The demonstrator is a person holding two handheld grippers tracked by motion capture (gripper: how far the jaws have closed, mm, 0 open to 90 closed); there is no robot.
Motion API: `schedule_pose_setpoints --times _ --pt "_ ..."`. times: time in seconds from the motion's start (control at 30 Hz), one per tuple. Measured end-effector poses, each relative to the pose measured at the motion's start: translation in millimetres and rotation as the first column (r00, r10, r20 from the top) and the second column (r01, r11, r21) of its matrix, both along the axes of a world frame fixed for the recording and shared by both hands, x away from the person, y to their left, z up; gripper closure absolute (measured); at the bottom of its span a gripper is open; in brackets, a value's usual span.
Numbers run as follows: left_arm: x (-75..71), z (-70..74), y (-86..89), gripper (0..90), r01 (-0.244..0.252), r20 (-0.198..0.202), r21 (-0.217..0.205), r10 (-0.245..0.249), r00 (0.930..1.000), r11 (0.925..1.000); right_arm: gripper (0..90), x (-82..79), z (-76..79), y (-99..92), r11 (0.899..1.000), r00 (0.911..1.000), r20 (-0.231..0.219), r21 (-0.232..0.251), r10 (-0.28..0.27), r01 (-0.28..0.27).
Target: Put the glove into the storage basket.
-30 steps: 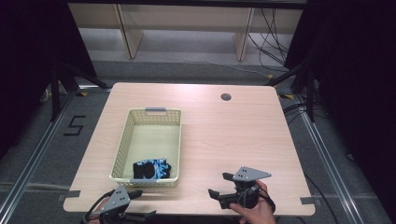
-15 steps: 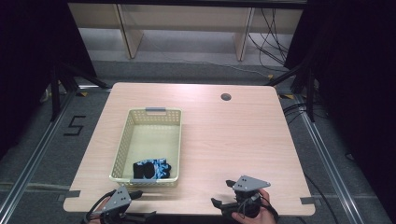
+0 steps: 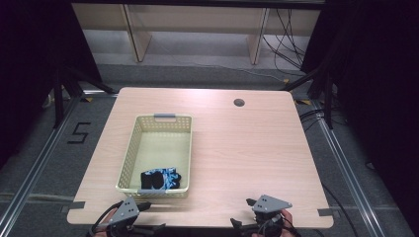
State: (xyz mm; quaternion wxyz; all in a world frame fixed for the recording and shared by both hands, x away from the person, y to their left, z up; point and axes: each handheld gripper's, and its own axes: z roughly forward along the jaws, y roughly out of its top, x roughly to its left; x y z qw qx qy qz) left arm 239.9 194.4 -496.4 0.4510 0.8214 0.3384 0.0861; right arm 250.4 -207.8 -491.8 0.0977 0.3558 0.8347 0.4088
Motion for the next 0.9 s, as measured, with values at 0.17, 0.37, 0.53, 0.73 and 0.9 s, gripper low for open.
schedule_pose_setpoints --times 0.17,0.37,0.53,0.73,0.9 --pt "1.0 -0.1 0.3 15.6 0.011 0.028 0.012 -0.011 0.9996 0.9999 17.4 -4.5 -2.4 -3.0 1.000 0.9996 0.020 -0.015 0.021 -0.020" --pt "0.1 -1.3 -1.5 15.6 0.008 0.020 -0.018 -0.008 0.9998 0.9998 17.4 -8.3 -2.6 -7.7 1.000 0.9997 0.018 -0.022 0.015 -0.015" --pt "0.1 -1.0 -1.0 15.6 0.008 0.020 -0.010 -0.008 0.9998 0.9999 17.4 -8.3 -3.0 -8.8 0.999 0.9996 0.027 -0.036 0.010 -0.009" --pt "0.2 -1.1 -1.3 15.6 0.012 0.023 -0.010 -0.012 0.9997 0.9999 17.4 -7.6 -3.4 -9.7 0.999 0.9997 0.026 -0.033 0.005 -0.004" --pt "0.3 -0.7 -1.2 15.6 0.015 0.021 -0.003 -0.015 0.9997 0.9999 17.5 -7.2 -3.5 -10.2 0.999 0.9997 0.025 -0.032 0.001 0.000"
